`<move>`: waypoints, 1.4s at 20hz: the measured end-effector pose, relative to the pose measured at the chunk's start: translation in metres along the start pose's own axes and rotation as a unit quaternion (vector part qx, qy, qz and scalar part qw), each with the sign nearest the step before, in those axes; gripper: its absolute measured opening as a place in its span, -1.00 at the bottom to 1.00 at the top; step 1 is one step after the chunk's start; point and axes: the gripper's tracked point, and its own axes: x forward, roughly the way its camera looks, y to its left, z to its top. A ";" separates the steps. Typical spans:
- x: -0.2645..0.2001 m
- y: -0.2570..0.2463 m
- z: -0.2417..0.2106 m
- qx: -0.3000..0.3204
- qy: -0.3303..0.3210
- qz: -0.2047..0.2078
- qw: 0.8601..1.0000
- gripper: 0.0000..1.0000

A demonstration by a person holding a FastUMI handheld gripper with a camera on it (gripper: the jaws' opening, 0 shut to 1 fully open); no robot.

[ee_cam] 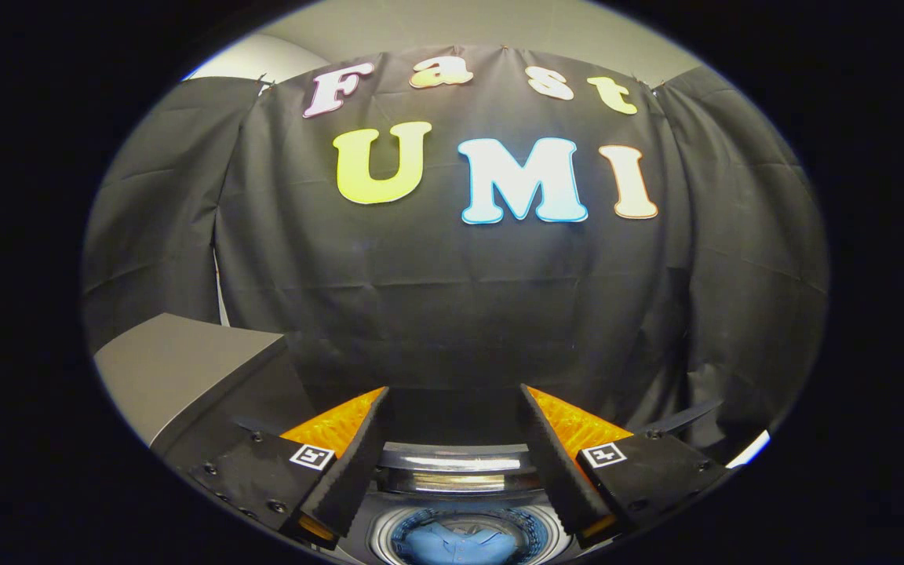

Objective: Put the clothes into the washing machine and then close the washing machine lid.

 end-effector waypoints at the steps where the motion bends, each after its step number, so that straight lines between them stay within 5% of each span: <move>1: -0.003 0.000 -0.002 -0.001 -0.001 -0.001 1.000 0.97; 13: -0.049 0.003 -0.040 -0.001 -0.017 -0.002 1.000 0.97; 22: -0.120 -0.003 -0.178 0.046 0.094 -0.006 0.994 0.96; 28: -0.170 -0.006 -0.190 0.000 0.079 0.015 0.997 0.97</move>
